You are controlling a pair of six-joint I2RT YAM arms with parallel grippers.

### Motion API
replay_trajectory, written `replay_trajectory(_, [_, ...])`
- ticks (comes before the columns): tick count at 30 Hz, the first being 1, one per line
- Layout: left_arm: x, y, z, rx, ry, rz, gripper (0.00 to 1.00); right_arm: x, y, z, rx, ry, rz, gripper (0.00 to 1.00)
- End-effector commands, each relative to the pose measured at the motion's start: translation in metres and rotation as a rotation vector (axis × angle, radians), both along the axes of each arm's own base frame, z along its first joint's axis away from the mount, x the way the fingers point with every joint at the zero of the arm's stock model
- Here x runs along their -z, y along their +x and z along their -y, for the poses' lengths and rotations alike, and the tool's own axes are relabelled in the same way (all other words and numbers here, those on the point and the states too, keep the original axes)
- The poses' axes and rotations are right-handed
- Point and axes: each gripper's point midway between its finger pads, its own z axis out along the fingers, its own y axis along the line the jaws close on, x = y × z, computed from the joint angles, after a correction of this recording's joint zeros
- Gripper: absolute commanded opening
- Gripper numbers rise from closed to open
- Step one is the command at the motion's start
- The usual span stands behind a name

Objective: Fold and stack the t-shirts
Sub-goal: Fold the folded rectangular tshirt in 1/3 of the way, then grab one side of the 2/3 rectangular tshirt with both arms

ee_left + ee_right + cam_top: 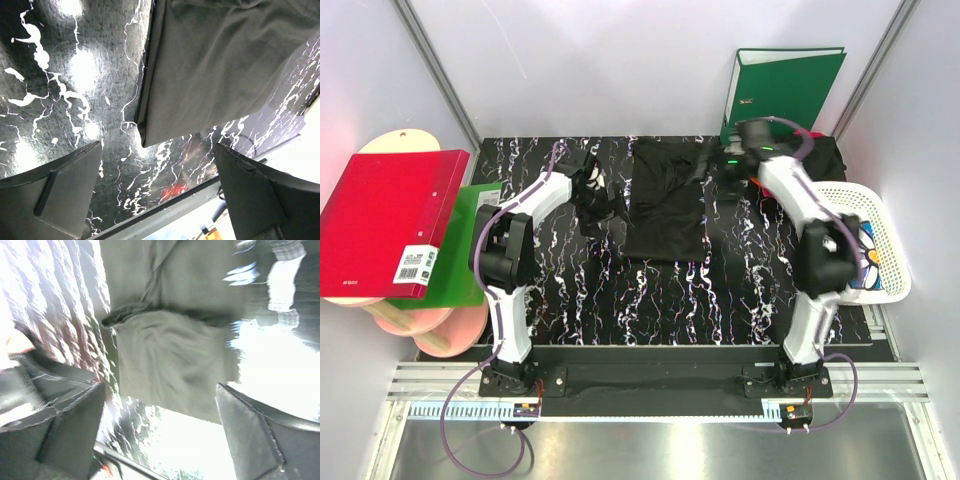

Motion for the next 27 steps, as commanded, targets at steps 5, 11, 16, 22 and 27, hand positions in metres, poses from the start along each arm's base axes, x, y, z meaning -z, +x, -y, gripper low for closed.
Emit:
replay_trajectory(5, [0.023,-0.004,0.003,-0.018,-0.041,-0.023,0.99,0.014,-0.047,0.086,0.277,0.202,-0.093,0.96])
replay_trajectory(11, [0.040,-0.007,0.002,-0.053,-0.035,-0.041,0.92,0.077,-0.090,0.066,0.278,0.314,-0.318,0.88])
replay_trajectory(16, [0.044,-0.005,0.005,-0.047,-0.030,-0.040,0.92,0.097,-0.097,0.055,0.254,0.375,-0.419,0.84])
replay_trajectory(22, [0.051,-0.008,0.016,-0.035,-0.028,-0.064,0.84,0.109,-0.097,0.041,0.236,0.428,-0.522,0.82])
replay_trajectory(27, [0.057,-0.013,0.028,-0.037,-0.013,-0.109,0.76,0.116,-0.106,0.025,0.179,0.395,-0.658,0.82])
